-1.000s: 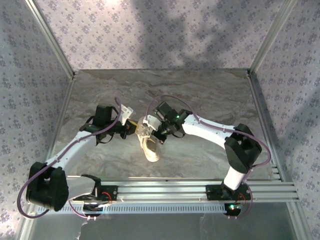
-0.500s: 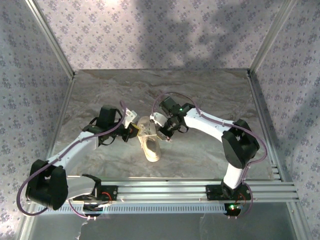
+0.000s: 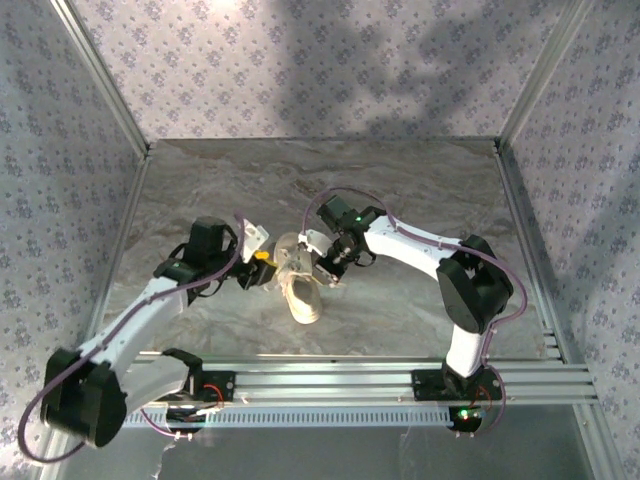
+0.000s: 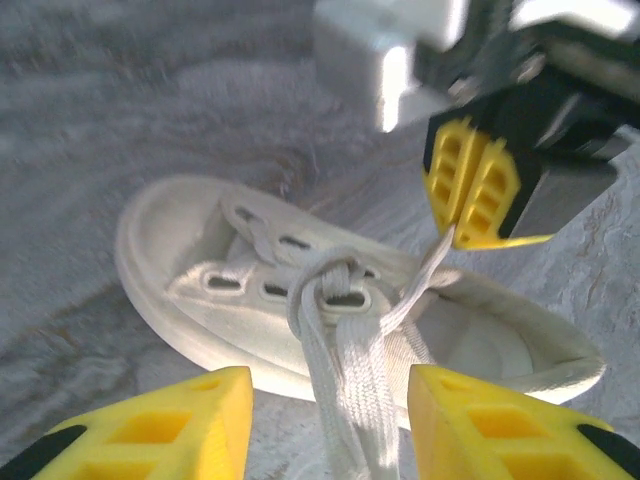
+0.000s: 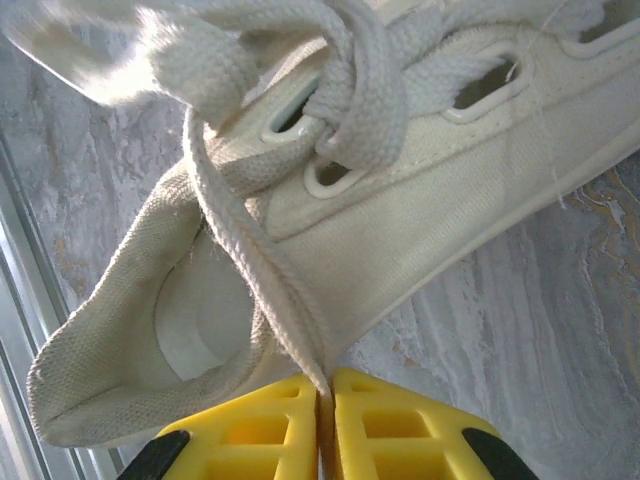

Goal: Tie the shoes

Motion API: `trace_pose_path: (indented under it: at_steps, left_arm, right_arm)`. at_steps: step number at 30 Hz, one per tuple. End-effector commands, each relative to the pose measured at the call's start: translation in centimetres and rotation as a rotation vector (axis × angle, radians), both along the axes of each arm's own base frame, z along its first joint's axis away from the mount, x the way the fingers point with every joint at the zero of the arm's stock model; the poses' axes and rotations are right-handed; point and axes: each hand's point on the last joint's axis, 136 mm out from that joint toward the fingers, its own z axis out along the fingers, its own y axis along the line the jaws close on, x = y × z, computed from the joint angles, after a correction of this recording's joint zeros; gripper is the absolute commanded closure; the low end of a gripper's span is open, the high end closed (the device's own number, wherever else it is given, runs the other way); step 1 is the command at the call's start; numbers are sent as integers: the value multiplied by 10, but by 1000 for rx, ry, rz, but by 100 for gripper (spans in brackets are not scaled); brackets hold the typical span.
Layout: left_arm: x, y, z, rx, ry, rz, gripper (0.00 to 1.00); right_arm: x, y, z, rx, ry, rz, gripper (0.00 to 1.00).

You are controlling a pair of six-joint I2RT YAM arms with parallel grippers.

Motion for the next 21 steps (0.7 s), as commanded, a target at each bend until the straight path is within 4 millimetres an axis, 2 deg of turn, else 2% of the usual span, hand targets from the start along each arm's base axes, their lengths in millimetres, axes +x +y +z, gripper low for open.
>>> trace_pose_path:
  at_steps: [1, 3, 6, 13, 16, 21]
  left_arm:
    - [-7, 0, 21, -19, -144, -64, 54]
    - [-10, -6, 26, -40, -199, -117, 55]
    - [-7, -19, 21, -40, -217, -174, 60]
    - [2, -57, -17, 129, -271, -334, 71]
    - [3, -63, -24, 140, -287, -359, 72]
    - [4, -63, -27, 158, -314, -355, 73]
  right_arm:
    - [-1, 6, 22, 65, 5, 14, 88]
    - [-1, 8, 23, 82, 15, 14, 88]
    - [0, 10, 26, 104, 32, 11, 89]
    - [3, 13, 29, 127, 60, 1, 89]
    - [1, 14, 31, 139, 72, 1, 88]
    - [-1, 15, 31, 146, 86, 4, 88]
